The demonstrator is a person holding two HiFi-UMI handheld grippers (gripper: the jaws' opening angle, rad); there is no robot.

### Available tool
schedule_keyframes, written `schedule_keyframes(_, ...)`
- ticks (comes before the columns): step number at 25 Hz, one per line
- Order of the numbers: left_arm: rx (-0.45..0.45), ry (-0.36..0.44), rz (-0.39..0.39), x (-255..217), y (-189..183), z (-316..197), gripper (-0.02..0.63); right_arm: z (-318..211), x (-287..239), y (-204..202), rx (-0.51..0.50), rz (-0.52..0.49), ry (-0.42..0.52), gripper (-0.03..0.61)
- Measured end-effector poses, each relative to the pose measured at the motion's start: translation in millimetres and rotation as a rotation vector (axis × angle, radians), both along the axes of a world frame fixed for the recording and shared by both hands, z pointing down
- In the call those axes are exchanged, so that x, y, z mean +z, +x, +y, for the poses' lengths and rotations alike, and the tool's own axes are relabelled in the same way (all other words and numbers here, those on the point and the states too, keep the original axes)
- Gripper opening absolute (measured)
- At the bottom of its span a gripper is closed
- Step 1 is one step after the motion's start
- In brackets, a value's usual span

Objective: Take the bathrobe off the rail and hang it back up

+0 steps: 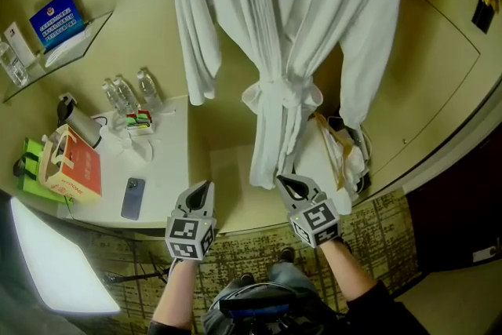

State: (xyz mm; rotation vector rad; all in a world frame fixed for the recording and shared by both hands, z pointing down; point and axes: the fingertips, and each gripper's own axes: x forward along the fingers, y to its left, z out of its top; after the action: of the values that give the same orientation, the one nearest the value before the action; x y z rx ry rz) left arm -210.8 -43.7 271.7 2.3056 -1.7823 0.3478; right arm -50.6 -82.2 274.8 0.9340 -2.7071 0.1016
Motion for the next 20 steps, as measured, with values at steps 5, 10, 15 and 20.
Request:
schedule_keyframes(5,-0.031,0.045,-0.012,-30.3,16.5,-34.3,0.002,-37.7,-44.2,2.1,-0.075,-0.032,0.111,0.018)
schedule_keyframes(10,-0.021,0.122,-0.016,-77.6,27.2,-77.3,0.002,-82.0,-115.5,-5.0,-0.096,-0.043,0.291,0.020)
schedule_keyframes(15,0.052,0.215,-0.029,-130.6,38.6,-113.9,0.002,-117.9,-198.0,-14.1,-0.046,-0.006,0.498,0.046)
schedule_keyframes(20,0.118,0.316,-0.032,-189.2,46.3,-143.6,0.002,-143.3,-282.0,-17.9,0.040,0.035,0.667,0.080)
